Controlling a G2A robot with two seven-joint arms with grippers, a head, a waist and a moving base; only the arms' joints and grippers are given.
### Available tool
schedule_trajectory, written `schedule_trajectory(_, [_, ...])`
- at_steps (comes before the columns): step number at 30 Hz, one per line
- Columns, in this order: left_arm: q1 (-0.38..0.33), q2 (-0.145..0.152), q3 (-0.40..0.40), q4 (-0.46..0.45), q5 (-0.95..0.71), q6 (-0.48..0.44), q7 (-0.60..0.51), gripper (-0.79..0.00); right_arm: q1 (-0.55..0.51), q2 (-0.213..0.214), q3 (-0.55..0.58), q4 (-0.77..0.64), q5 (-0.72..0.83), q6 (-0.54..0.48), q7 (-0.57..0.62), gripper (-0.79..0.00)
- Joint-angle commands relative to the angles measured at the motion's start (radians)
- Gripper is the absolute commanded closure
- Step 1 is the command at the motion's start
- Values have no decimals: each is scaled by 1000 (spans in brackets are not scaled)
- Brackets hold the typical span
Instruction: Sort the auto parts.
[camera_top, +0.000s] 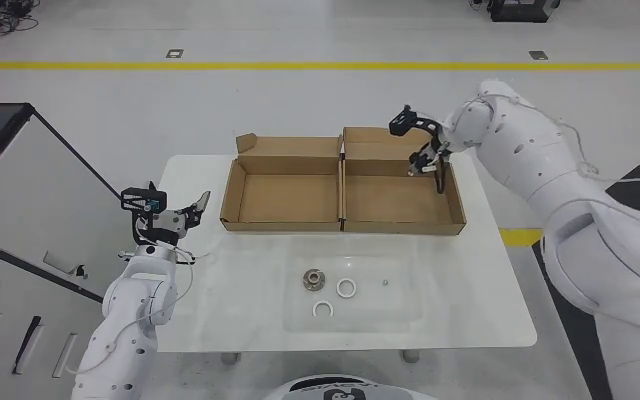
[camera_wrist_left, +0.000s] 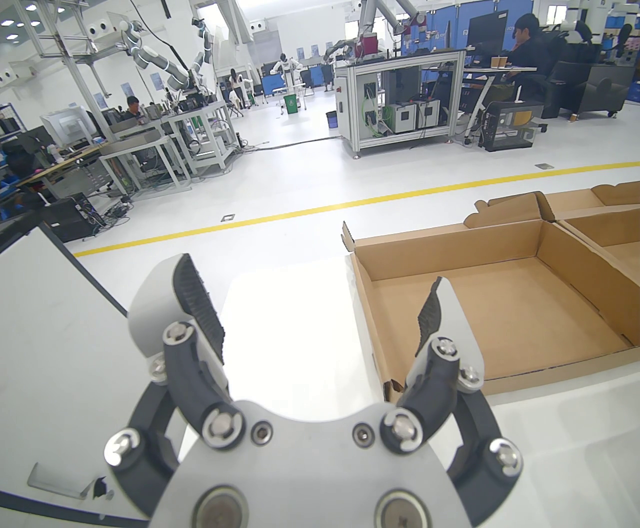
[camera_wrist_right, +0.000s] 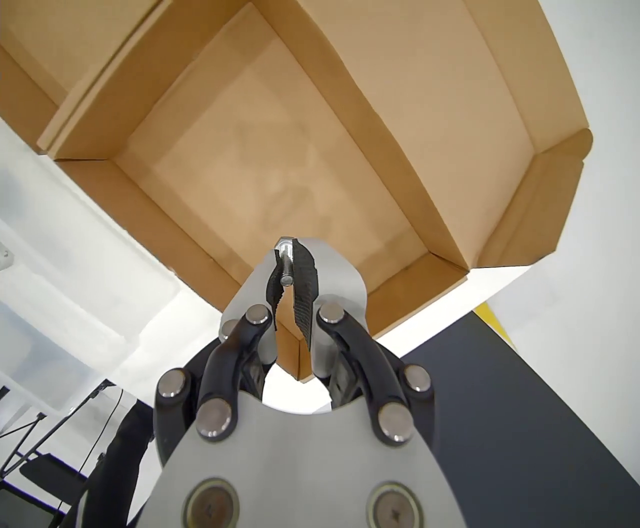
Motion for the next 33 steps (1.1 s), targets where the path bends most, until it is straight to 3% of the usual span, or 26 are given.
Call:
schedule_trajectory(1, [0, 0, 0, 0, 0, 0, 0, -785, -6, -7, -5, 26, -27, 4, -32, 0])
schedule_trajectory(13, [0, 0, 0, 0, 0, 0, 0, -785, -58, -38, -31, 104, -150, 12, -125, 0])
schedule_trajectory(33, [0, 0, 0, 0, 0, 0, 0, -785, -130, -72, -13, 138, -179, 16, -159, 0])
